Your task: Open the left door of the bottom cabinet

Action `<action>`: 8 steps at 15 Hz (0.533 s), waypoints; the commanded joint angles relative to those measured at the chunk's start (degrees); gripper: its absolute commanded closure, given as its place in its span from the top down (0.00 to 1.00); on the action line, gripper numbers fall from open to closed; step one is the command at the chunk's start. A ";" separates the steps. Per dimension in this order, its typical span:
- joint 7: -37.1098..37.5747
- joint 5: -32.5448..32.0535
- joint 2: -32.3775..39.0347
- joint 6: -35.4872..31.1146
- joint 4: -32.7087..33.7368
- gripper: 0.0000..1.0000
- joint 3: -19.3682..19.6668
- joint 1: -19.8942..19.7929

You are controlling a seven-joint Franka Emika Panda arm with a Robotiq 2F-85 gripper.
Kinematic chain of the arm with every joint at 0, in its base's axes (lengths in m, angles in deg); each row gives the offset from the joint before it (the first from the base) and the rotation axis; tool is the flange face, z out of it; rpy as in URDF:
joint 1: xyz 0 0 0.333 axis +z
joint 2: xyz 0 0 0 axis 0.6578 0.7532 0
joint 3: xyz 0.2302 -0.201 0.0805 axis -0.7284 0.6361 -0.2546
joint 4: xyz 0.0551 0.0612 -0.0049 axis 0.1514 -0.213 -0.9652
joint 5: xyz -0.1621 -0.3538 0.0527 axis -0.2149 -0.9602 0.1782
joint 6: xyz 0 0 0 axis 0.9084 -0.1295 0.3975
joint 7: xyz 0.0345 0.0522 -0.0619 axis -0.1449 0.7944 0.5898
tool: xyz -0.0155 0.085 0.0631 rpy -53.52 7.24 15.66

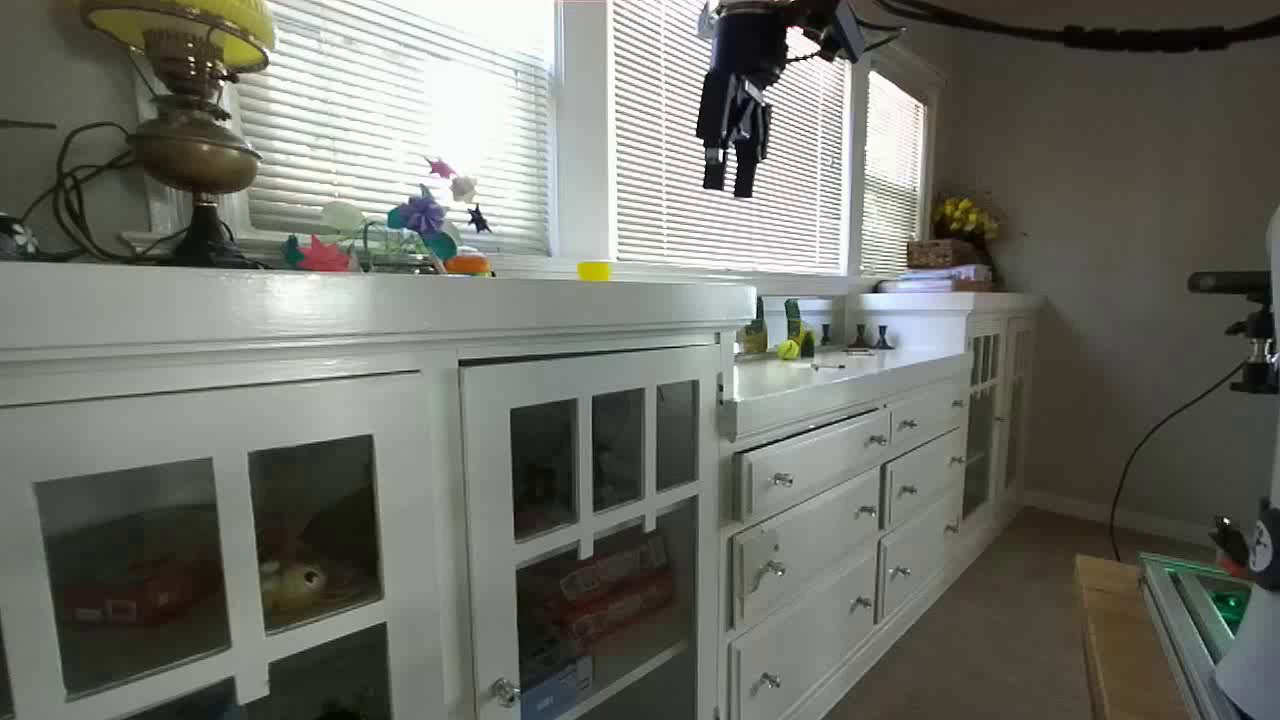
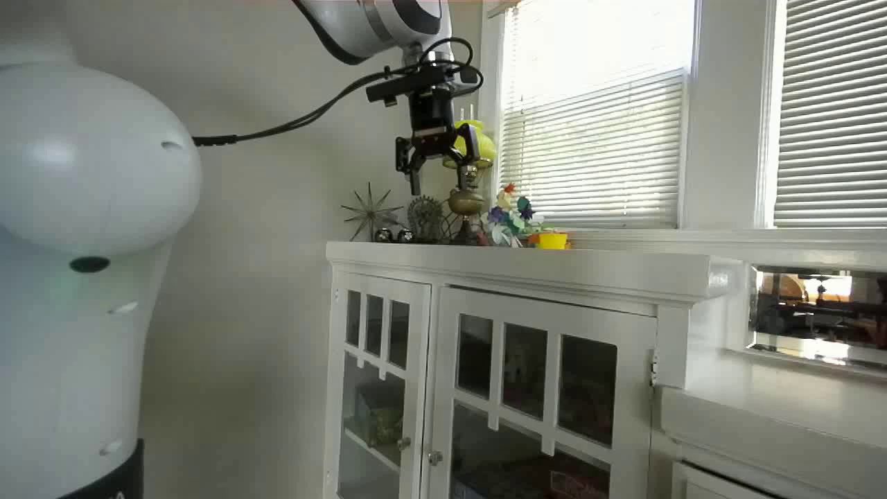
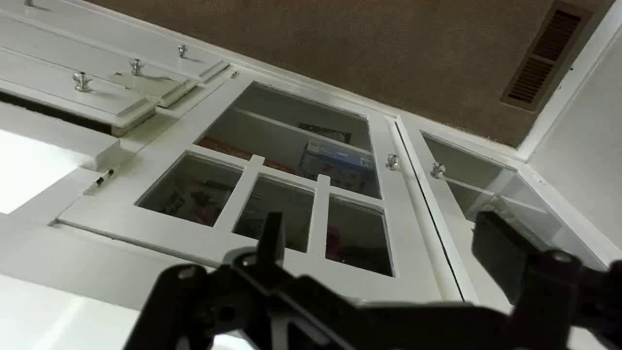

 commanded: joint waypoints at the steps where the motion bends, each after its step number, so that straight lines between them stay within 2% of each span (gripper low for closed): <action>1: 0.07 -0.07 0.04 0.14 0.14 1.00 0.14 0.19; 6: 0.07 -0.07 0.04 0.14 0.14 1.00 0.14 0.19; 8: -2.22 2.87 3.91 0.67 1.10 1.00 2.05 0.57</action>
